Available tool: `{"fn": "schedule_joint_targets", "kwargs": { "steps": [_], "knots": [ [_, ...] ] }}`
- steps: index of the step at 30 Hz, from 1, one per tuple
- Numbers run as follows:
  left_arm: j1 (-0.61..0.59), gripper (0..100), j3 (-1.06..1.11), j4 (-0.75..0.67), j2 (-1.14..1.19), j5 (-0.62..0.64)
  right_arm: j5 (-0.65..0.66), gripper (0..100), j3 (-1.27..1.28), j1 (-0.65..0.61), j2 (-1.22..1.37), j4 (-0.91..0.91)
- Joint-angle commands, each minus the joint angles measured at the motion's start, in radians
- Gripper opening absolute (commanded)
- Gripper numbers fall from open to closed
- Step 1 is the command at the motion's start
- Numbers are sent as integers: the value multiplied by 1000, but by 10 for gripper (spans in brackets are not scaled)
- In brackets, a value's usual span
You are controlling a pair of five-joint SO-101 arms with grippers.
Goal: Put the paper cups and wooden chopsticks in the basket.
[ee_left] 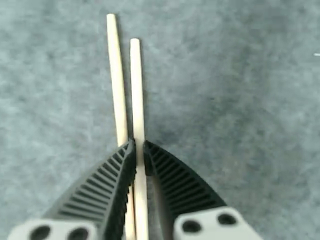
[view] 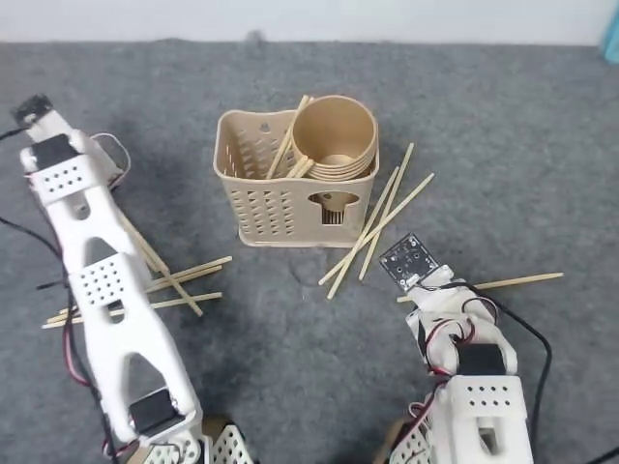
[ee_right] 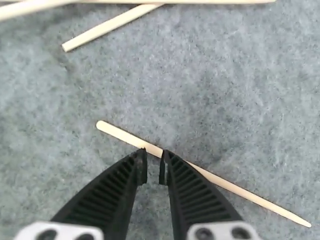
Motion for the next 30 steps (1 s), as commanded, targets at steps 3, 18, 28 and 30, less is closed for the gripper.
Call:
{"fn": "schedule_joint_targets", "kwargs": {
  "steps": [3, 18, 28, 30],
  "knots": [
    [-38, 12, 137, 40, -193, -21, -6, 54, -23, 12, -13, -38],
    [-49, 12, 932, -6, -683, -161, -6, 54, -21, 12, -13, -41],
    [-114, 12, 1423, -284, -1005, -255, -6, 54, -21, 12, -13, -39],
    [-140, 12, 1534, -381, -1066, -278, -6, 54, -21, 12, -13, -38]
  ]
}}
